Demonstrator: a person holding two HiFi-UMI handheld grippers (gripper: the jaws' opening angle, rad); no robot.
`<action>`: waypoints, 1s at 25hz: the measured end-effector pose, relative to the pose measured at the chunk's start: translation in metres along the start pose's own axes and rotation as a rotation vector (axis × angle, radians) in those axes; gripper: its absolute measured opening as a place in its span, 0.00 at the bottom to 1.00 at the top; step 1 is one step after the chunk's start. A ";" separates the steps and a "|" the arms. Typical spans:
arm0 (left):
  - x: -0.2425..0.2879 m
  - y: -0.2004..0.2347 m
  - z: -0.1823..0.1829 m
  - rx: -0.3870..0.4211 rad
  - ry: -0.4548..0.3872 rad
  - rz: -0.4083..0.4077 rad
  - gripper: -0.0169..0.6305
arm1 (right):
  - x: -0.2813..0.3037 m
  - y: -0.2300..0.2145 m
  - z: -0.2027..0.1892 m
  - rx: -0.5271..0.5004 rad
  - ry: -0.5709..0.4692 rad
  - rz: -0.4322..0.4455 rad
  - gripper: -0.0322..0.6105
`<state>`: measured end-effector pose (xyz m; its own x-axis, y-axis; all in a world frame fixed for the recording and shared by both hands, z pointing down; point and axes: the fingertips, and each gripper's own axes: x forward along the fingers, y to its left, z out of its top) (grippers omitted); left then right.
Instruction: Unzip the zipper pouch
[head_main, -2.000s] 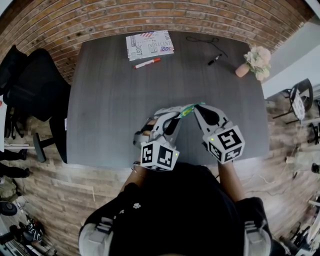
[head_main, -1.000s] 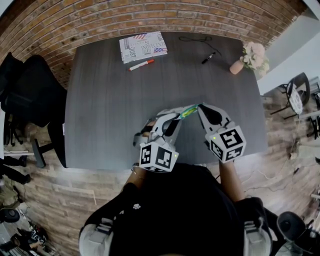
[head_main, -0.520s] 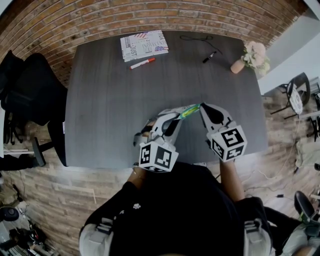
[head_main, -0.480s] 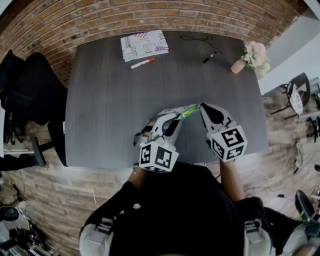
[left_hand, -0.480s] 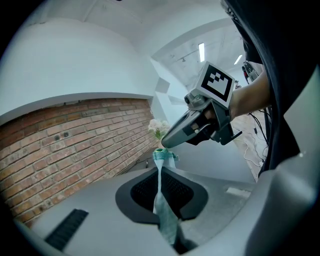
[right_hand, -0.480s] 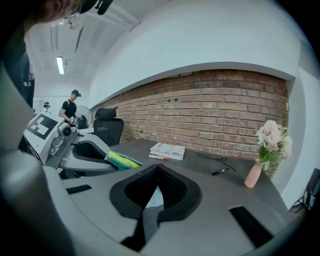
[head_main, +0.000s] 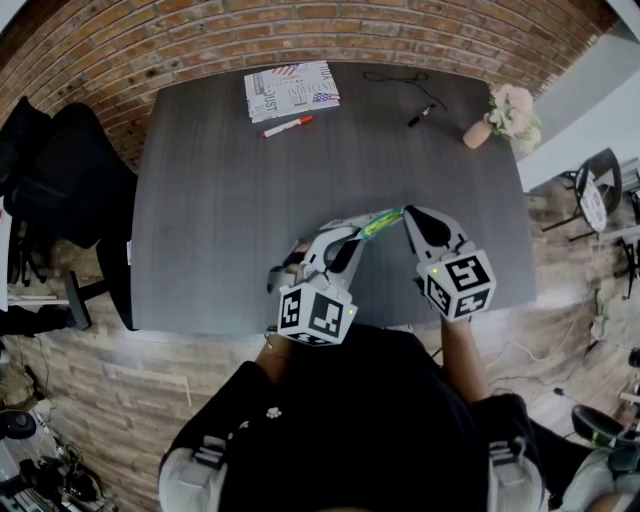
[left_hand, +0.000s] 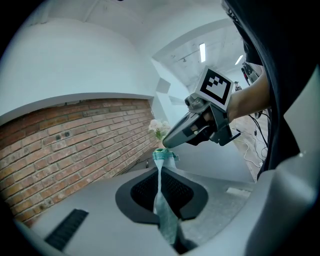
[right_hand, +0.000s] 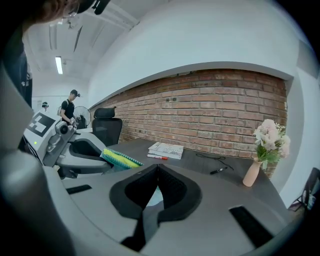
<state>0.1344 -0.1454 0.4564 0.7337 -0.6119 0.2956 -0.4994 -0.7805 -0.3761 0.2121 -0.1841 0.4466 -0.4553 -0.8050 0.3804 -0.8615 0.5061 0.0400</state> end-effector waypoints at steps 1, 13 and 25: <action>0.000 -0.001 0.000 -0.003 0.002 -0.002 0.04 | 0.000 0.000 0.000 0.002 0.000 0.001 0.05; -0.002 -0.008 -0.001 0.002 0.017 -0.015 0.04 | 0.000 0.001 -0.005 0.003 0.002 0.006 0.05; -0.005 -0.007 0.001 -0.052 0.006 -0.008 0.04 | -0.004 -0.012 -0.007 -0.009 0.010 -0.037 0.05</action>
<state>0.1347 -0.1369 0.4561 0.7352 -0.6061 0.3035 -0.5167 -0.7909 -0.3278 0.2259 -0.1848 0.4515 -0.4204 -0.8202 0.3880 -0.8759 0.4784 0.0624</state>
